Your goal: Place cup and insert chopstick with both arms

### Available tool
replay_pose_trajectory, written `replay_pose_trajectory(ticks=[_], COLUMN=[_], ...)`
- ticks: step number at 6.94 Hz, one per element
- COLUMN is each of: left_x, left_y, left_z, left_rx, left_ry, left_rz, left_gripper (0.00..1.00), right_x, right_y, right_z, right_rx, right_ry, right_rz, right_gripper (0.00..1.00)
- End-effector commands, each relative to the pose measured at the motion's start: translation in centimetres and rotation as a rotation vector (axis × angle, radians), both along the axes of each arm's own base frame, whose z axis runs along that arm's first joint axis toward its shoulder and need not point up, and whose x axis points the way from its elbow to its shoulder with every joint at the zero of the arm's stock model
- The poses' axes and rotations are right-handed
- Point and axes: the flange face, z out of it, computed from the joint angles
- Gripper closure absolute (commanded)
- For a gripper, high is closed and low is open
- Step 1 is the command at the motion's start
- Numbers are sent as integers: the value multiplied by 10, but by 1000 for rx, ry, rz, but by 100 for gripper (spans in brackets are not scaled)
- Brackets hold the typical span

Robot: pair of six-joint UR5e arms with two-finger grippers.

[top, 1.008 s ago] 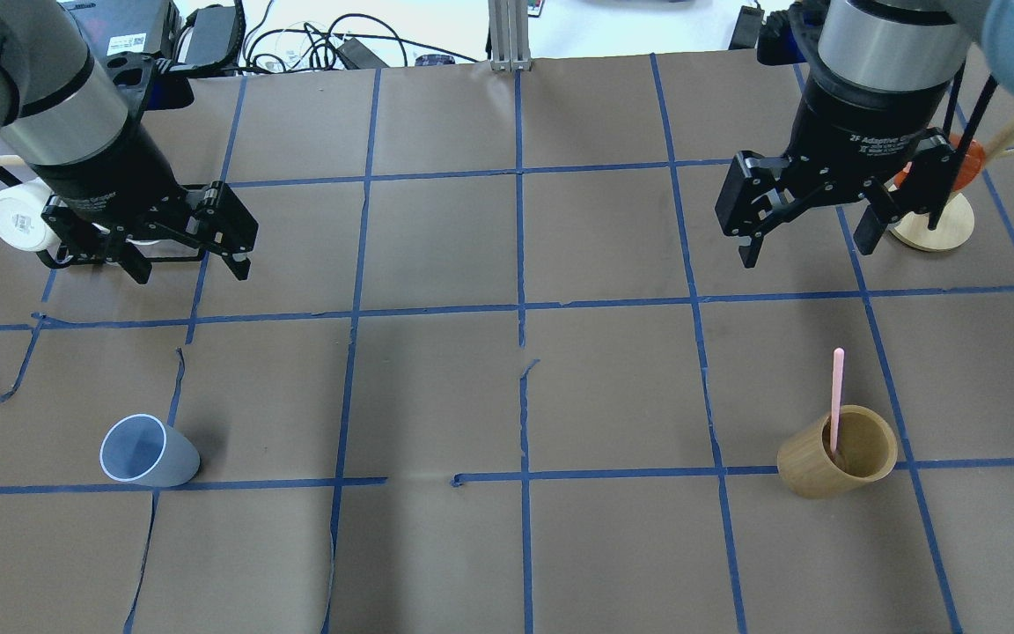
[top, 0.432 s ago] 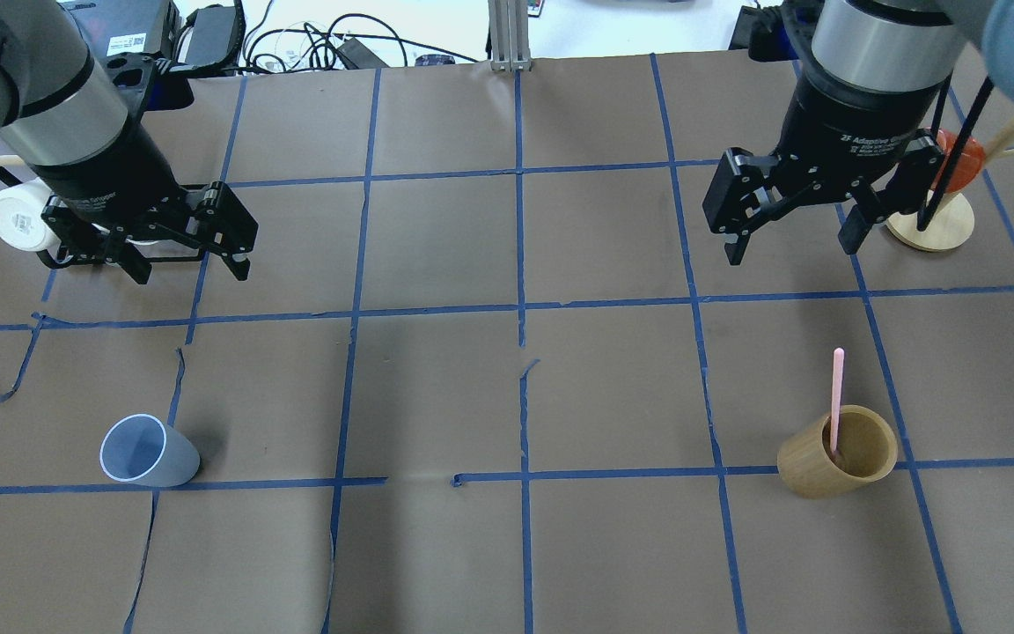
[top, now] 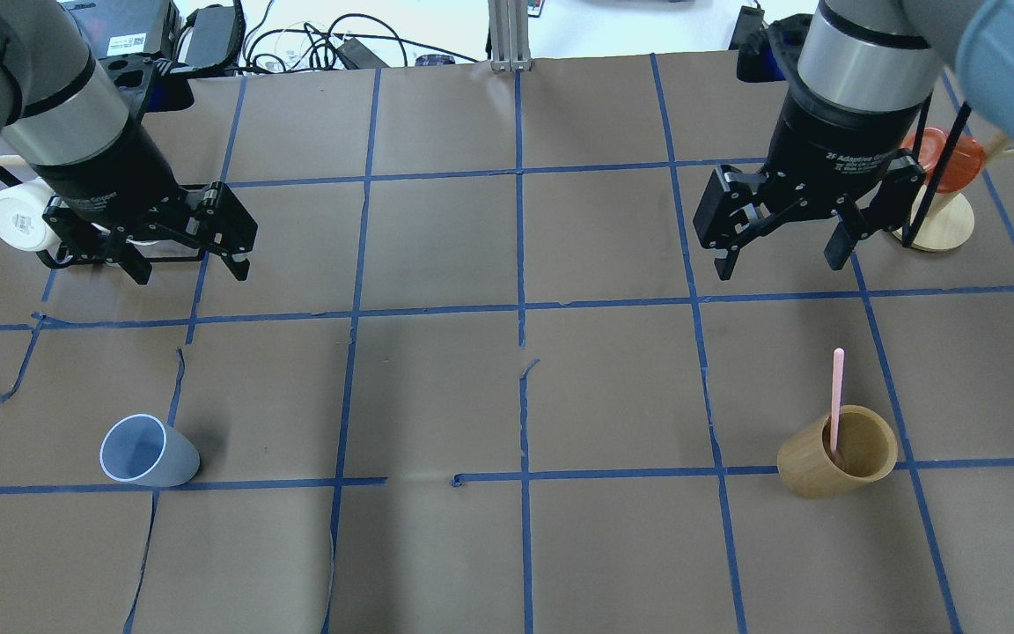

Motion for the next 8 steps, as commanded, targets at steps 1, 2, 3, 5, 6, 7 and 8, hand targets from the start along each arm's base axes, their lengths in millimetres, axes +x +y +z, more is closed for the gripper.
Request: replay_pose_trajectory(ticks=[1,2,3,5,6,7,8], left_x=[4,6,8,12,22,39,44], left_y=[-12,-20,-22,-34,-37,-38,-37], left_z=[-15,-34,-56,-115,-147,-171,-181], left_rx=[-4,-28,-17,-38,-52,-63,-67], left_ry=[2,-1,-6,-30,-31,-29,-30], left_rz=[-8,-28,-26,-63,-72,-78,-102], left_gripper=[0,0,0,0,0,0,0], right_x=[-6,-10,-26,-79,-86,-88,-88], right_y=[-6,-7,-9,-15,-16,-13,-11], right_z=[-22,-29,-35,-77,-90,-95,-101], right_rx=[-61,-56,-33,-10,-33,-21,0], right_ry=[8,0,-5,-49,-49,-56,-63], right_rz=[171,220,211,248,297,321,330], right_gripper=[0,0,5,0,0,0,1])
